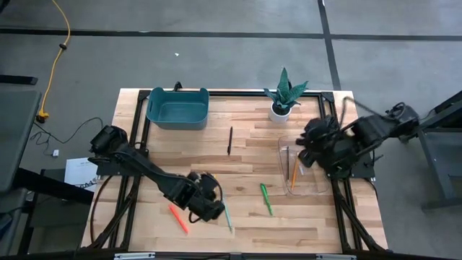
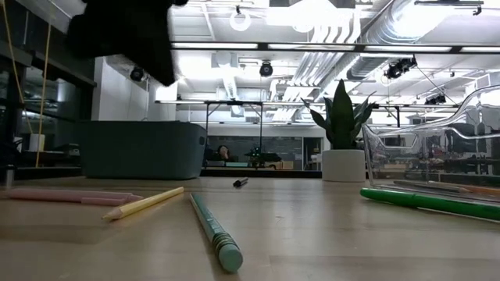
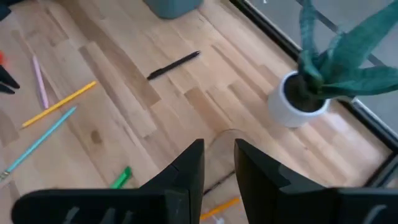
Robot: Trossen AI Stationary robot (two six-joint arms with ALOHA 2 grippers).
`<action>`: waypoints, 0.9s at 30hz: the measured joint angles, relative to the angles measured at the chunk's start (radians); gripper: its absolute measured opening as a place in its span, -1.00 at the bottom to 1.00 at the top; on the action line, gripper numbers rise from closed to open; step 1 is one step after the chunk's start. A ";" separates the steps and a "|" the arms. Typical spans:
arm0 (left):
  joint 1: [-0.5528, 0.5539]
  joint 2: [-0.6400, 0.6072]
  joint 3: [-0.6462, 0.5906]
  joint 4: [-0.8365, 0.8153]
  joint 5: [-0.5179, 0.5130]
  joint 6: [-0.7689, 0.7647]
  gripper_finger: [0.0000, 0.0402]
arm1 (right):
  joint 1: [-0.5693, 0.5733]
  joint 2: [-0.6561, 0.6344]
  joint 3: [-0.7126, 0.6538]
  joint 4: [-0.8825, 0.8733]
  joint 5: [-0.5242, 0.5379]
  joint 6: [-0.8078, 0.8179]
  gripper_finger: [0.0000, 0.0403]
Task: Sort pens & pencils
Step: Put the yellow pencil into the transparent bin
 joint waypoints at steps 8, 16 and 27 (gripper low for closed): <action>0.025 0.073 0.086 -0.115 0.096 -0.120 -0.85 | 0.005 -0.172 0.000 -0.042 -0.007 -0.134 -0.61; 0.032 0.136 0.099 -0.147 0.188 -0.229 -0.85 | 0.010 -0.302 0.000 -0.038 -0.023 -0.207 -0.61; 0.074 0.155 0.101 -0.128 0.166 -0.381 -0.85 | 0.010 -0.348 0.000 -0.039 -0.028 -0.311 -0.61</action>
